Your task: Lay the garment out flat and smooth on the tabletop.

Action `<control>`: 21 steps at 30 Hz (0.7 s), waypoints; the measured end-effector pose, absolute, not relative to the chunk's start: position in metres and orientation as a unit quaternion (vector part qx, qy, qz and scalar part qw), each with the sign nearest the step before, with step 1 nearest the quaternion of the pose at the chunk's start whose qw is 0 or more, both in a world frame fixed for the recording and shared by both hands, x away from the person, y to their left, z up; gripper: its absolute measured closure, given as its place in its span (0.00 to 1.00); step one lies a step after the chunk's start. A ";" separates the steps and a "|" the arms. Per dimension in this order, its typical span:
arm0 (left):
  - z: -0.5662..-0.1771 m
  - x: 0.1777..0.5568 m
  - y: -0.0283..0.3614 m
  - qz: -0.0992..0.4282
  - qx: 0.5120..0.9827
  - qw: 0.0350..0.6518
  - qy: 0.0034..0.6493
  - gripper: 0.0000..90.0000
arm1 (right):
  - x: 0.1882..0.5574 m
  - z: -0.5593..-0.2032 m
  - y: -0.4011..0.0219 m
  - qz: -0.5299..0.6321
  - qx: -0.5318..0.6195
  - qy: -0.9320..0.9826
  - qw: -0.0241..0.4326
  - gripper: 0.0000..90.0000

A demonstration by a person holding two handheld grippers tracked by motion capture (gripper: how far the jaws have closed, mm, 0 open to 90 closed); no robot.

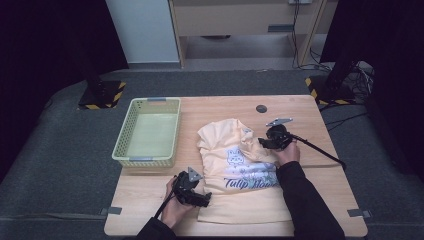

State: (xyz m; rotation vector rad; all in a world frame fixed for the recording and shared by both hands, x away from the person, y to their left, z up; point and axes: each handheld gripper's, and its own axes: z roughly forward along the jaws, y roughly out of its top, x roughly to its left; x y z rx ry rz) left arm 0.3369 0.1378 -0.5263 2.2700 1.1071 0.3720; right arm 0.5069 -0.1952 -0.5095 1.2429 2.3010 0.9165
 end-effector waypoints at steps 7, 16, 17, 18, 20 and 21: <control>-0.526 0.337 0.138 0.140 0.851 0.290 0.415 0.03 | 0.508 -0.520 -0.195 0.299 0.444 0.827 0.168 0.84; -0.526 0.337 0.138 0.140 0.851 0.289 0.416 0.03 | 0.501 -0.508 -0.201 0.330 0.453 0.809 0.176 0.95; -0.526 0.337 0.138 0.140 0.851 0.289 0.416 0.03 | 0.500 -0.505 -0.203 0.334 0.455 0.805 0.182 0.96; -0.526 0.337 0.138 0.140 0.851 0.288 0.416 0.03 | 0.500 -0.502 -0.204 0.338 0.458 0.801 0.186 0.96; -0.526 0.337 0.138 0.140 0.851 0.288 0.417 0.03 | 0.498 -0.496 -0.208 0.344 0.462 0.793 0.199 0.96; -0.526 0.337 0.137 0.140 0.851 0.288 0.417 0.03 | 0.498 -0.493 -0.210 0.347 0.463 0.789 0.205 0.96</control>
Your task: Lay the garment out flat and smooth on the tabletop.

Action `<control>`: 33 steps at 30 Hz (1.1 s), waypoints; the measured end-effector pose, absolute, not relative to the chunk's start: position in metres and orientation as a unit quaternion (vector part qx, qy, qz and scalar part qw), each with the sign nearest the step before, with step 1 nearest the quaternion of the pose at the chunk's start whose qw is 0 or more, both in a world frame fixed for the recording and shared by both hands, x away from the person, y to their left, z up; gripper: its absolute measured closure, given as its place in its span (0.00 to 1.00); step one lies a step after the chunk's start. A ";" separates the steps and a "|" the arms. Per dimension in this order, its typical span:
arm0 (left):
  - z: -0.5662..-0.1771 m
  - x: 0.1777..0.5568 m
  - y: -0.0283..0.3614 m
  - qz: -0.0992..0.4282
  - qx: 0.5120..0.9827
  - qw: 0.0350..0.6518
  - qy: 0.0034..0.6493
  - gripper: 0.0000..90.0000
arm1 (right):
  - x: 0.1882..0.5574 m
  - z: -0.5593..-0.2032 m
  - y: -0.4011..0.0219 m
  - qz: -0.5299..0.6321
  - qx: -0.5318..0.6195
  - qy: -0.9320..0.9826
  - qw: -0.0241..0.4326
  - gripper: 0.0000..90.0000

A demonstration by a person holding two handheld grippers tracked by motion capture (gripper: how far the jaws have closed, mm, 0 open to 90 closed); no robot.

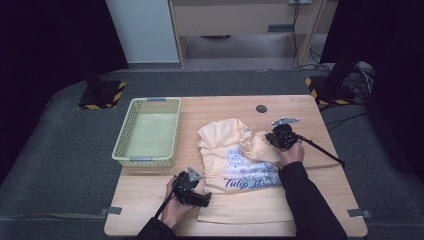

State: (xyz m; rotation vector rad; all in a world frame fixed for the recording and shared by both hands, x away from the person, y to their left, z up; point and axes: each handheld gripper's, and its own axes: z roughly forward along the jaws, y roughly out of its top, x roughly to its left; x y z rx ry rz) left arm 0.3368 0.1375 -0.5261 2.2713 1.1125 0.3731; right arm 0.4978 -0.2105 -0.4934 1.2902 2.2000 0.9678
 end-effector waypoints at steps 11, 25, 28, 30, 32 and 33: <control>-0.526 0.337 0.137 0.140 0.851 0.288 0.417 0.03 | 0.487 -0.459 -0.245 0.375 0.501 0.728 0.280 0.96; -0.526 0.337 0.137 0.140 0.850 0.288 0.418 0.03 | 0.485 -0.487 -0.294 0.326 0.584 0.688 0.282 0.94; -0.526 0.337 0.137 0.140 0.850 0.288 0.418 0.03 | 0.485 -0.497 -0.302 0.311 0.597 0.686 0.277 0.91; -0.526 0.337 0.137 0.140 0.850 0.288 0.418 0.03 | 0.485 -0.501 -0.306 0.307 0.604 0.681 0.279 0.83; -0.526 0.337 0.137 0.140 0.850 0.288 0.418 0.03 | 0.483 -0.500 -0.309 0.307 0.608 0.673 0.289 0.74; -0.526 0.337 0.137 0.140 0.850 0.288 0.418 0.03 | 0.483 -0.499 -0.311 0.310 0.606 0.672 0.291 0.73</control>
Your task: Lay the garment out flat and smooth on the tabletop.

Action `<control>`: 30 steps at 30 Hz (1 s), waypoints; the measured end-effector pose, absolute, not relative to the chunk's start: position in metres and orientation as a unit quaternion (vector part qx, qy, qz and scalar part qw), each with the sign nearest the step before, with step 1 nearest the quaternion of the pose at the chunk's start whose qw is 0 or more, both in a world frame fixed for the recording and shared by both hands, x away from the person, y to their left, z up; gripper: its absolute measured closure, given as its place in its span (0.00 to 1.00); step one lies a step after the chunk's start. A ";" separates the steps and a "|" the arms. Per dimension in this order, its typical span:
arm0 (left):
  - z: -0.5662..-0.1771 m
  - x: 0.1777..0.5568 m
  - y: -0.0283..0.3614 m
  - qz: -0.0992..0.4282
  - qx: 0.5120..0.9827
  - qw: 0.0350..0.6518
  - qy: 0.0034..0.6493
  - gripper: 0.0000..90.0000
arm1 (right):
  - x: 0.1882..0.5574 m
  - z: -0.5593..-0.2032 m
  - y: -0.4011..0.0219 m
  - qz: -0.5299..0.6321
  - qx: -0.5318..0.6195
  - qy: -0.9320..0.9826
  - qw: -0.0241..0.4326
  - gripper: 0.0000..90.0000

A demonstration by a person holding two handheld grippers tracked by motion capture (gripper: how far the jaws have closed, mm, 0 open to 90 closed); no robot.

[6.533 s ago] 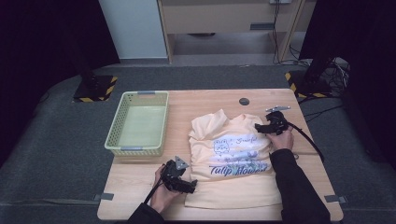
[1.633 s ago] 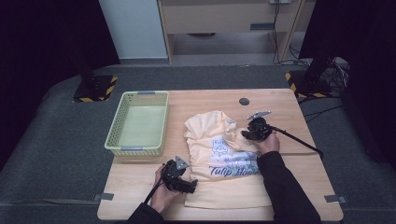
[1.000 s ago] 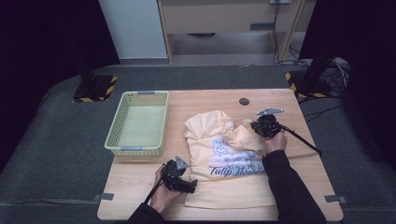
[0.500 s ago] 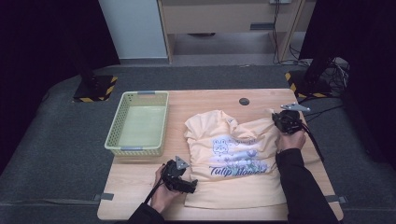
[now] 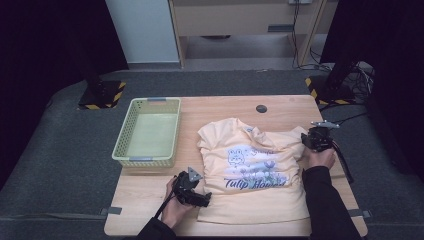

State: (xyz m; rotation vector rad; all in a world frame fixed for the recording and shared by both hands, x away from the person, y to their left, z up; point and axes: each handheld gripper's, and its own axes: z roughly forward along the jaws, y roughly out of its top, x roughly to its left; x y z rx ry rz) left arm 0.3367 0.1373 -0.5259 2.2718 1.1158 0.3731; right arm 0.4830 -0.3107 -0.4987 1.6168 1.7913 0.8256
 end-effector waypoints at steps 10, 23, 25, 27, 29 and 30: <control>-0.526 0.337 0.137 0.140 0.850 0.288 0.418 0.03 | 0.486 -0.490 -0.296 0.354 0.541 0.712 0.274 0.58; -0.526 0.337 0.137 0.140 0.851 0.288 0.417 0.03 | 0.508 -0.520 -0.271 0.301 0.526 0.760 0.235 0.53; -0.526 0.337 0.137 0.140 0.851 0.288 0.417 0.03 | 0.509 -0.524 -0.269 0.290 0.520 0.768 0.236 0.56; -0.526 0.337 0.137 0.140 0.851 0.288 0.418 0.03 | 0.508 -0.526 -0.267 0.294 0.518 0.768 0.237 0.63; -0.526 0.337 0.137 0.140 0.850 0.288 0.418 0.03 | 0.507 -0.527 -0.265 0.304 0.521 0.764 0.228 0.74; -0.526 0.337 0.137 0.140 0.850 0.287 0.418 0.03 | 0.507 -0.527 -0.265 0.308 0.524 0.763 0.222 0.78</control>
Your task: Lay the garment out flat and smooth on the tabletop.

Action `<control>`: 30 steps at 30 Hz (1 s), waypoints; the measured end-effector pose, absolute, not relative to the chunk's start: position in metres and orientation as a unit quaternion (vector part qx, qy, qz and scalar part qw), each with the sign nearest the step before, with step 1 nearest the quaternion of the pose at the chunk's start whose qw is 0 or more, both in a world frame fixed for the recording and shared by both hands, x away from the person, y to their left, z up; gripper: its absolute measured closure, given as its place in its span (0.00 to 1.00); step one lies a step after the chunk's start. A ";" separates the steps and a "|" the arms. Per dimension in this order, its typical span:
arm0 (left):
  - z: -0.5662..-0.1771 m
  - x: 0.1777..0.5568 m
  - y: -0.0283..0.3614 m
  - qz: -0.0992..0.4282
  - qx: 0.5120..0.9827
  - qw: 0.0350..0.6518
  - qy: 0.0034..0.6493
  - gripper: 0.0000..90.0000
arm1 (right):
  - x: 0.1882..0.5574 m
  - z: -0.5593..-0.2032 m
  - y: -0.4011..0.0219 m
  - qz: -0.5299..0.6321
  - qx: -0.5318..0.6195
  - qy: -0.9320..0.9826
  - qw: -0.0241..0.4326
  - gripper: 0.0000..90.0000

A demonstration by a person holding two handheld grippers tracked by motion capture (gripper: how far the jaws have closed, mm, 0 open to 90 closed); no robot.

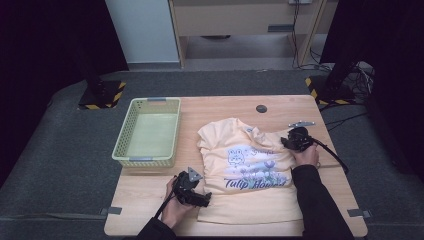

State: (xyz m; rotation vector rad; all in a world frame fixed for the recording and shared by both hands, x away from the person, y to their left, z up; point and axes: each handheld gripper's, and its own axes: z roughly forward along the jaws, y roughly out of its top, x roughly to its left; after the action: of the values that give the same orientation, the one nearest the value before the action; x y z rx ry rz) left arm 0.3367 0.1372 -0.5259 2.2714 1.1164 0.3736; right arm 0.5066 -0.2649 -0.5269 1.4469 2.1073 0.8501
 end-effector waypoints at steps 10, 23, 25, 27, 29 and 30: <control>-0.526 0.337 0.137 0.140 0.851 0.287 0.418 0.03 | 0.503 -0.516 -0.272 0.323 0.537 0.744 0.233 0.98; -0.526 0.337 0.137 0.140 0.850 0.288 0.418 0.04 | 0.503 -0.507 -0.300 0.305 0.600 0.685 0.279 0.96; -0.526 0.337 0.137 0.140 0.850 0.288 0.418 0.04 | 0.503 -0.509 -0.303 0.300 0.604 0.685 0.276 0.92; -0.526 0.337 0.137 0.140 0.850 0.287 0.418 0.03 | 0.501 -0.505 -0.306 0.308 0.606 0.680 0.275 0.87; -0.526 0.337 0.137 0.140 0.850 0.287 0.419 0.04 | 0.498 -0.498 -0.307 0.323 0.599 0.679 0.275 0.80; -0.526 0.336 0.137 0.140 0.850 0.287 0.419 0.04 | 0.495 -0.492 -0.307 0.335 0.591 0.681 0.273 0.75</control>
State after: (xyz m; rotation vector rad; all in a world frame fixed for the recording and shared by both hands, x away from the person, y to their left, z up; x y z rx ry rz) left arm 0.3365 0.1370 -0.5259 2.2704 1.1200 0.3744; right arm 0.4954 -0.3073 -0.4922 1.5918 1.8332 0.9009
